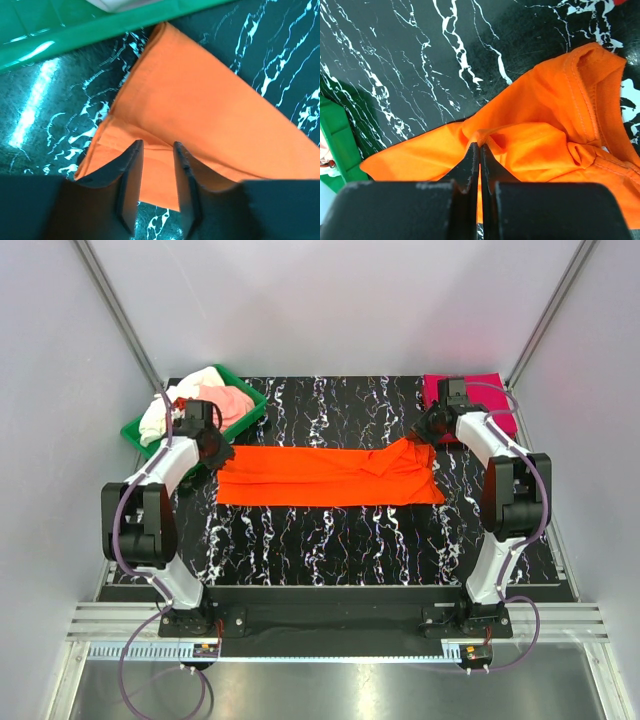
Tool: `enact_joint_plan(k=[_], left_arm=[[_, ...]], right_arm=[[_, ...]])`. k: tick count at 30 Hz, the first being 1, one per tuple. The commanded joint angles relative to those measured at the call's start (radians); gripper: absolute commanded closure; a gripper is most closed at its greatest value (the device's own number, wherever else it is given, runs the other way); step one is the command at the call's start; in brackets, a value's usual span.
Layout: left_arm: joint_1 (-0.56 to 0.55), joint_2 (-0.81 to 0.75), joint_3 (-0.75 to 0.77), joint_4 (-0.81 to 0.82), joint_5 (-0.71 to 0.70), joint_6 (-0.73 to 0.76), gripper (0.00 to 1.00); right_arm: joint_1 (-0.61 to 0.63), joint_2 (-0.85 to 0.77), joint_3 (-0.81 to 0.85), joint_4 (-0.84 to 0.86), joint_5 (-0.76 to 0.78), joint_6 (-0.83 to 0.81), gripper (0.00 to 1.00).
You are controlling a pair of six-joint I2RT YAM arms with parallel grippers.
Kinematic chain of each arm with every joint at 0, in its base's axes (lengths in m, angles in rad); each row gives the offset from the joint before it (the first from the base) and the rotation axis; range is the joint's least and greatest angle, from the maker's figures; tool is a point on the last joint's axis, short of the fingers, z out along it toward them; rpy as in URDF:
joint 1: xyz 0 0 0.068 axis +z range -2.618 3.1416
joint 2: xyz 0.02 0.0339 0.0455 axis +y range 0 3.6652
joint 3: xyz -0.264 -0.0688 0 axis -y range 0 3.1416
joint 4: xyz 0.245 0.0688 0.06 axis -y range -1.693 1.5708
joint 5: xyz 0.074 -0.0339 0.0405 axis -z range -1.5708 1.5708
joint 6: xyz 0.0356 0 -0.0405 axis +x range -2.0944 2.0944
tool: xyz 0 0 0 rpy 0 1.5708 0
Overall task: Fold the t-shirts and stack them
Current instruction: Fold the tshirt
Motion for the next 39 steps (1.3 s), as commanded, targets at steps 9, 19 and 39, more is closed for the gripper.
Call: enact_joint_plan(k=[9,19,39], left_arm=[[-0.069,-0.028,-0.081,-0.002,-0.092,0.001,1.0],[-0.144,-0.039,-0.104,-0.007,-0.262,-0.012,1.0],[-0.132,0.215,0.176,-0.083,-0.297,-0.006,1.0]], right_arm=[[-0.004,-0.101,-0.049,0.045,0.06,0.014,1.0],[-0.004,-0.098,-0.053,0.054,0.057,0.019,1.0],[-0.006,-0.026,-0.02,0.05,0.031,0.017,0.98]])
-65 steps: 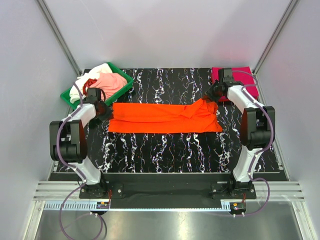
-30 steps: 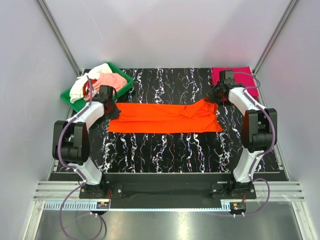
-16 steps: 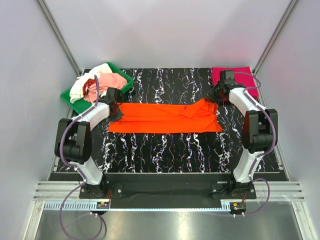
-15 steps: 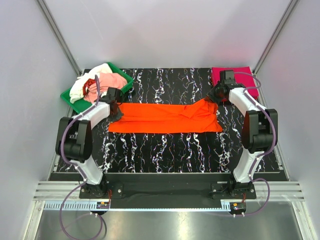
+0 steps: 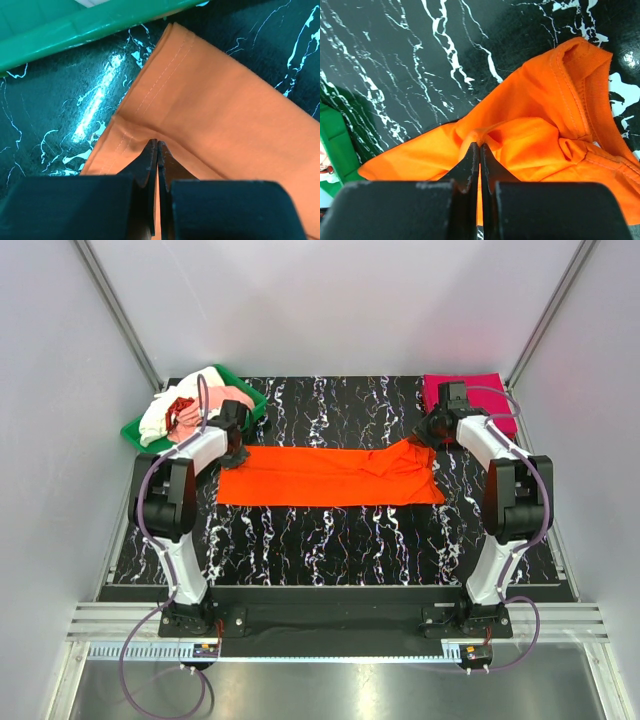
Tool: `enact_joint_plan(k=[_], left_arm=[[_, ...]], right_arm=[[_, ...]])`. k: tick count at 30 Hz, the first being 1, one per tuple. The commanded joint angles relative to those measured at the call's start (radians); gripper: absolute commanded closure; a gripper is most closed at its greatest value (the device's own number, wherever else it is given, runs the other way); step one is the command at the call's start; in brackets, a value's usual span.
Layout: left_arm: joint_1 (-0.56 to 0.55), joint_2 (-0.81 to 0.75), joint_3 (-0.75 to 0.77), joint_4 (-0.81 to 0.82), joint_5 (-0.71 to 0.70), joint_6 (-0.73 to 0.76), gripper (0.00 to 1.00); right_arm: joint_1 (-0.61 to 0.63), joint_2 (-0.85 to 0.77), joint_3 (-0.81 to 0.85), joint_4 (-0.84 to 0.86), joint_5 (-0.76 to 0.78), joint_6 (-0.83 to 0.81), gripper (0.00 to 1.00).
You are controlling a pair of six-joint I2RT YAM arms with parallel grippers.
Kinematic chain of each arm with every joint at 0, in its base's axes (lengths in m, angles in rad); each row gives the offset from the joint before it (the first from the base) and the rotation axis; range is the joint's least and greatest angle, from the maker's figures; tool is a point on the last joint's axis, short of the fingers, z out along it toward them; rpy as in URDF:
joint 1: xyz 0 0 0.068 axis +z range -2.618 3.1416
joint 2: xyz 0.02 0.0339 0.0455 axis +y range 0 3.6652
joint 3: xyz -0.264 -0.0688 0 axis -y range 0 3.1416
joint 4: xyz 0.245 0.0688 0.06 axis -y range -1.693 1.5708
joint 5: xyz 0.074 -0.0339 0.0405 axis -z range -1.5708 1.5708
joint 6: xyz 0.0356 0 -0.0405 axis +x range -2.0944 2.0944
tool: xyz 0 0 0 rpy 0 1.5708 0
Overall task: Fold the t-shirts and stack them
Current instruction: Fold the tshirt
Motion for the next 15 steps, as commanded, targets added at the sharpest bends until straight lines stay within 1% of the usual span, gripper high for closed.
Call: enact_joint_plan(k=[1,3,5,6,7,8,9,10,11,13,14,15], left_arm=[[-0.001,-0.043,0.034,-0.023,0.005,0.005,0.95],[-0.027,-0.117,0.031,-0.015,0.031,0.014,0.9],[-0.069,-0.163,0.031,0.02,0.143,0.047,0.79],[-0.116,-0.201,0.02,0.071,0.192,0.052,0.74],[-0.139,-0.217,0.009,0.107,0.308,0.057,0.68],[-0.162,-0.227,-0.003,0.188,0.371,0.054,0.64],[-0.188,-0.241,-0.04,0.242,0.431,0.049,0.61],[-0.231,-0.243,-0.055,0.294,0.544,0.042,0.59],[-0.251,-0.24,-0.07,0.375,0.578,-0.001,0.57],[-0.305,-0.221,-0.115,0.455,0.635,-0.044,0.57],[-0.323,-0.211,-0.124,0.519,0.638,-0.076,0.55],[-0.352,-0.179,-0.135,0.547,0.645,-0.092,0.55]], right_arm=[[-0.005,0.004,0.034,0.022,0.0,-0.005,0.98],[-0.007,0.001,0.036,0.022,-0.012,-0.008,0.99],[-0.005,-0.003,0.034,0.019,-0.028,-0.013,1.0],[-0.005,-0.005,0.028,0.022,-0.032,-0.008,1.0],[-0.005,-0.008,0.023,0.021,-0.035,-0.01,1.0],[-0.005,-0.015,0.019,0.021,-0.037,-0.008,1.0],[-0.007,-0.019,0.011,0.019,-0.035,-0.008,1.0],[-0.005,-0.025,0.007,0.021,-0.034,-0.008,1.0],[-0.005,-0.032,0.004,0.021,-0.032,-0.008,1.0],[-0.005,-0.04,-0.003,0.021,-0.034,-0.013,1.0],[-0.005,-0.045,-0.004,0.019,-0.038,-0.011,1.0],[-0.005,-0.048,-0.01,0.019,-0.041,-0.01,1.0]])
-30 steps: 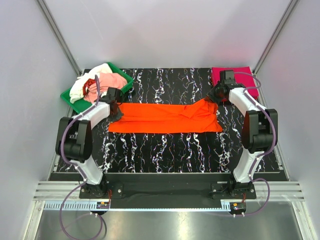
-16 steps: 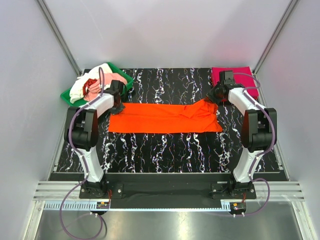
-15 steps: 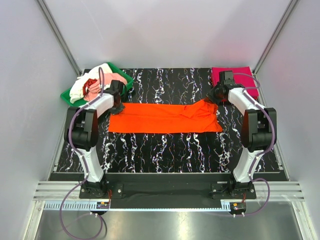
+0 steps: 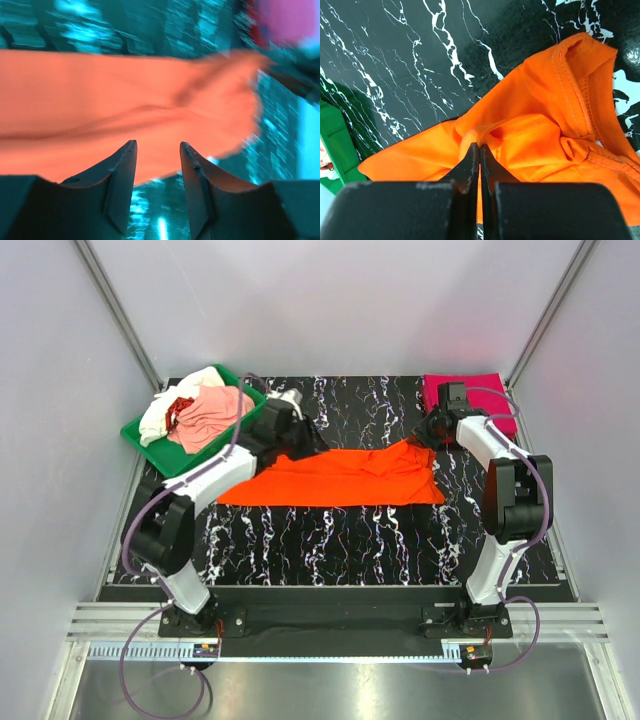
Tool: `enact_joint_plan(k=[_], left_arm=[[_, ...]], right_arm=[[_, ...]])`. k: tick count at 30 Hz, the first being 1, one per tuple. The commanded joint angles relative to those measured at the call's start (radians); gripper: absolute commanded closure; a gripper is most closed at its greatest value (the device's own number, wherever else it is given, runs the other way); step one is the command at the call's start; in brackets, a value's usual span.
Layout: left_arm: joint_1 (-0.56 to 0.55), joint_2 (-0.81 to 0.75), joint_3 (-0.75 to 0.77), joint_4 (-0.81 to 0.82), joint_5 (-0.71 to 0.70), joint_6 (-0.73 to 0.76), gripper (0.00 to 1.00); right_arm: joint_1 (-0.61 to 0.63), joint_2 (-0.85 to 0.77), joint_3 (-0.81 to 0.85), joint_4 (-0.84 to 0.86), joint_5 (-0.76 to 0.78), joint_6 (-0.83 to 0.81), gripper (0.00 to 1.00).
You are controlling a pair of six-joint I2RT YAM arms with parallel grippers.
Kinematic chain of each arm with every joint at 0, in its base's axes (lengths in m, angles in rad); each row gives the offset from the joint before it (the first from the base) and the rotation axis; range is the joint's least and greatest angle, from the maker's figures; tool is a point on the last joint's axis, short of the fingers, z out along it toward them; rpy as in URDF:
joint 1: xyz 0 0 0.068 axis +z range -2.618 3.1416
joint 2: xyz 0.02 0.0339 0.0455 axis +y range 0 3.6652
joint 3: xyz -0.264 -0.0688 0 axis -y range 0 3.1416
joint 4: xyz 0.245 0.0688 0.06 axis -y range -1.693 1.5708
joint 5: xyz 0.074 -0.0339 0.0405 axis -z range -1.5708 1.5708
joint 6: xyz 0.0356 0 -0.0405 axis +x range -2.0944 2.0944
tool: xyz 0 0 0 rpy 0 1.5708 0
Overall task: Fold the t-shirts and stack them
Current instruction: Fold the tshirt
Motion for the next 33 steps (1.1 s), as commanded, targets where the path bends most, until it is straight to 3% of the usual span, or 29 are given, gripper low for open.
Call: enact_joint_plan(k=[1,8,19,24,33], left_arm=[[-0.054,0.069,-0.054,0.223,0.18,-0.088,0.55],[-0.131,0.224,-0.057,0.478,0.231,-0.198,0.49],[-0.195,0.394,0.09,0.469,0.194,-0.292,0.47],[-0.211,0.434,0.165,0.383,0.146,-0.294,0.47],[-0.214,0.468,0.179,0.362,0.105,-0.34,0.5]], right_arm=[[-0.005,-0.058,-0.011,0.02,-0.027,-0.004,1.0],[-0.007,-0.09,-0.048,0.023,-0.036,-0.003,1.0],[-0.005,-0.111,-0.079,0.021,-0.048,0.0,1.0],[-0.005,-0.108,-0.076,0.023,-0.053,0.003,1.0],[-0.005,-0.105,-0.076,0.024,-0.051,0.0,1.0]])
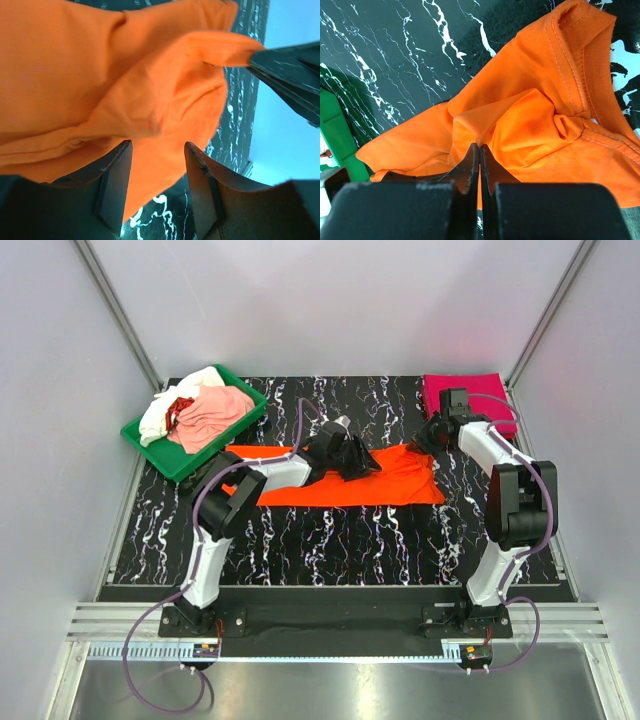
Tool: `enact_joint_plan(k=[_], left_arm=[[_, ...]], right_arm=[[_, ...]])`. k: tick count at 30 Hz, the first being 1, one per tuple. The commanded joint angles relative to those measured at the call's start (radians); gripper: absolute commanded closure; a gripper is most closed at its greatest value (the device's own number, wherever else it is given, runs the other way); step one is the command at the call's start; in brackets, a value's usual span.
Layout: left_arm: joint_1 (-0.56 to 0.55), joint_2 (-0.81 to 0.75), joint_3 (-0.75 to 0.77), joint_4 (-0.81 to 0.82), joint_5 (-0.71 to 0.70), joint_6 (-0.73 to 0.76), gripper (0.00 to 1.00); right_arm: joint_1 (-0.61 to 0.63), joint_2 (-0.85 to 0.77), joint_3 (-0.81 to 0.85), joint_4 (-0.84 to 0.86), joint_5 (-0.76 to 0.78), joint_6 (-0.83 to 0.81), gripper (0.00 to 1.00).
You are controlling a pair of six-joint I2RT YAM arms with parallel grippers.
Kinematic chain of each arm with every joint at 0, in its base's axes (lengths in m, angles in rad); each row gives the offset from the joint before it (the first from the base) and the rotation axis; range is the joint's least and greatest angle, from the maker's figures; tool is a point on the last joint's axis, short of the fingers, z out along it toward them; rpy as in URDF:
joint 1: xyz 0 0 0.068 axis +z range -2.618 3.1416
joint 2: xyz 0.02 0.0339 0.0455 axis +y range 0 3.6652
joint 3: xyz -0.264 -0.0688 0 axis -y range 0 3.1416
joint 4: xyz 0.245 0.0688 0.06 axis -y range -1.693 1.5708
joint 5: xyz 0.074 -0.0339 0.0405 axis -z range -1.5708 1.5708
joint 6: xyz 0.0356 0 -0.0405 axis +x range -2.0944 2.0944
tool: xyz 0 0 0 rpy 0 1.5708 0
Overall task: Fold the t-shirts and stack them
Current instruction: Fold the tshirt
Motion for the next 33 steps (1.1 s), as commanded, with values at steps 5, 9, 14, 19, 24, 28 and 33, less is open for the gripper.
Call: enact_joint_plan(k=[5,9,14,19,24,28,33], left_arm=[[-0.006,0.036,0.054,0.003,-0.052,-0.033,0.51],[-0.006,0.046,0.076,0.011,-0.053,-0.043,0.52],[-0.007,0.057,0.102,0.012,-0.05,-0.054,0.55],[-0.009,0.068,0.119,0.012,-0.042,-0.056,0.58],[-0.009,0.072,0.129,-0.004,-0.038,-0.048,0.65],[-0.007,0.069,0.137,-0.015,-0.024,-0.042,0.8],[0.003,0.031,0.139,-0.072,-0.01,-0.019,1.0]], right_arm=[[-0.003,-0.048,0.003,0.024,-0.016,0.003,1.0],[-0.003,-0.048,-0.003,0.022,-0.016,-0.001,1.0],[-0.003,-0.048,-0.011,0.025,-0.014,0.001,1.0],[-0.003,-0.045,-0.008,0.025,-0.014,-0.001,1.0],[-0.005,-0.045,-0.008,0.025,-0.011,-0.002,1.0],[-0.011,-0.046,-0.012,0.024,-0.01,-0.007,1.0],[-0.031,-0.051,-0.021,0.024,-0.005,-0.024,1.0]])
